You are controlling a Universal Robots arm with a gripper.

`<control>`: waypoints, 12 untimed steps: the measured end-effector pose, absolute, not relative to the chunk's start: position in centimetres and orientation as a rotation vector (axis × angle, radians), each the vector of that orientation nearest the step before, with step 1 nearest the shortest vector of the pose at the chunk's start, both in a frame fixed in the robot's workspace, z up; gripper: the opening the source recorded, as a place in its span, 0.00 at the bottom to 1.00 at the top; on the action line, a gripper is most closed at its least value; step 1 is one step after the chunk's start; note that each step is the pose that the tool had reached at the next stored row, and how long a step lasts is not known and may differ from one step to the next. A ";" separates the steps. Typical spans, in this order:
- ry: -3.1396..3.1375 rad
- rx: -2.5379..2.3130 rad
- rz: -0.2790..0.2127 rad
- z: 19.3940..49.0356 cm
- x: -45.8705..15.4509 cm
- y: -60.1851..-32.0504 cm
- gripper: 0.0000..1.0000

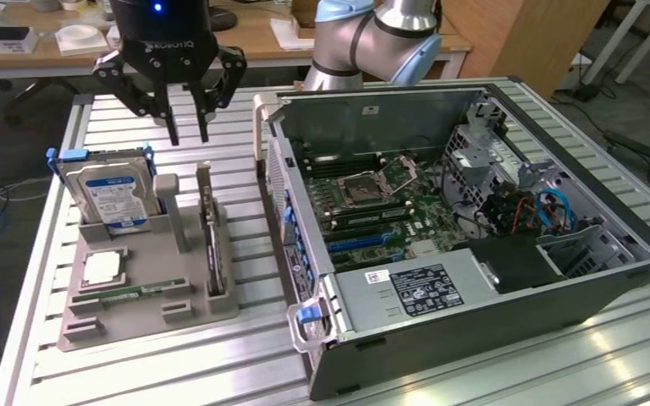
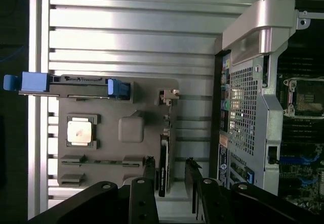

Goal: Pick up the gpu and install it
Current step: 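Pick up the gpu and move the gpu toward the slot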

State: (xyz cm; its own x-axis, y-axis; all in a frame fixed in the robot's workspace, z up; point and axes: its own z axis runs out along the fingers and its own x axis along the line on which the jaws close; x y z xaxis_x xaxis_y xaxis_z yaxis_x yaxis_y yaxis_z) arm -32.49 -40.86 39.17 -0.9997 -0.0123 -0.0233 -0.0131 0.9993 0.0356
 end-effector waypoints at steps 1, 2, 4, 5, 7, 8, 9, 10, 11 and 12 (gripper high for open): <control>3.118 -0.020 0.055 39.2 -32.5 -41.0 0.37; 3.118 -0.020 0.054 39.2 -32.5 -41.1 0.37; 3.118 -0.020 0.052 39.2 -32.5 -41.3 0.37; 3.118 -0.020 0.051 39.2 -32.5 -41.4 0.37; 3.118 -0.020 0.049 39.2 -32.5 -41.5 0.37; 3.118 -0.020 0.048 39.2 -32.5 -41.6 0.37; 3.118 -0.020 0.047 39.2 -32.5 -41.8 0.37; 3.118 -0.020 0.047 39.1 -32.5 -41.9 0.37; 3.118 -0.020 0.047 39.1 -32.5 -42.0 0.37; 3.118 -0.020 0.047 39.1 -32.5 -42.1 0.37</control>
State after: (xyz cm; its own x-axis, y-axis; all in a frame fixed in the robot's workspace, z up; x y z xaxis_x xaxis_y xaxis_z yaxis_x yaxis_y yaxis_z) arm -32.50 -42.09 39.12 -0.9996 -0.0127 -0.0233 -0.0134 0.9995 0.0298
